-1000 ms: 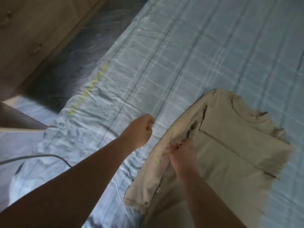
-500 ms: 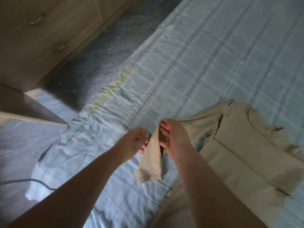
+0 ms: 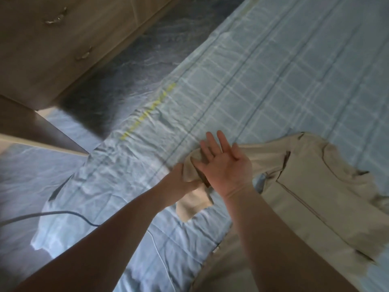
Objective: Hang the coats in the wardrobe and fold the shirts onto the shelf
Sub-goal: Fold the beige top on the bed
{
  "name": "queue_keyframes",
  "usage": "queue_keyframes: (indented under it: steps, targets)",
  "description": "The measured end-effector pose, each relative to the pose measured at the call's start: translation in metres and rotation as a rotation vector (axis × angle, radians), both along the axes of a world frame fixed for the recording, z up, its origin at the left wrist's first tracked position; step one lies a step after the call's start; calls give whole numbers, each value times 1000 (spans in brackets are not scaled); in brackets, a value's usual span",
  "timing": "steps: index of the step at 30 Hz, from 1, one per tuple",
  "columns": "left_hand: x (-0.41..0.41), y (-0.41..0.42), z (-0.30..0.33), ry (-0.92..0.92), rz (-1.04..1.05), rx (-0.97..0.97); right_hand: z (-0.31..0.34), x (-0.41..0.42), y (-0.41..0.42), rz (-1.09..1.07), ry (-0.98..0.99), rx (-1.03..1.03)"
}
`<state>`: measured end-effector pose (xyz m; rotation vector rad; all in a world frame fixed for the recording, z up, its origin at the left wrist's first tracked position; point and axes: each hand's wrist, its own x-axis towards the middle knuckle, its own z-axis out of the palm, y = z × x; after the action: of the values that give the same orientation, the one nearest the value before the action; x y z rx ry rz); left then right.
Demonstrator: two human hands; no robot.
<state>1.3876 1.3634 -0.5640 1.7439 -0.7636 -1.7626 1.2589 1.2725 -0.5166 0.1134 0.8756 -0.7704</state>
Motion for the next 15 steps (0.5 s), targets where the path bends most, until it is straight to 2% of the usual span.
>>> queue_keyframes:
  steps: [3,5,7,9,11,13,15]
  targets:
    - [12,-11,-2,-136,-20,64,8,0,-4,41,123,-87]
    - [27,-19,1,-103,105,52,6,-4,-2,0,425,-219]
    - [47,-27,6,-16,209,67,-4,-13,9,64,875,-527]
    - [66,-31,14,90,261,155,-23,-24,24,345,1284,-884]
    - [78,-32,22,155,267,271,-39,-29,33,646,1465,-1192]
    - [84,-32,34,49,159,337,-53,-29,36,911,1526,-1324]
    - [90,-29,40,3,53,337,-56,-22,44,1149,1628,-1314]
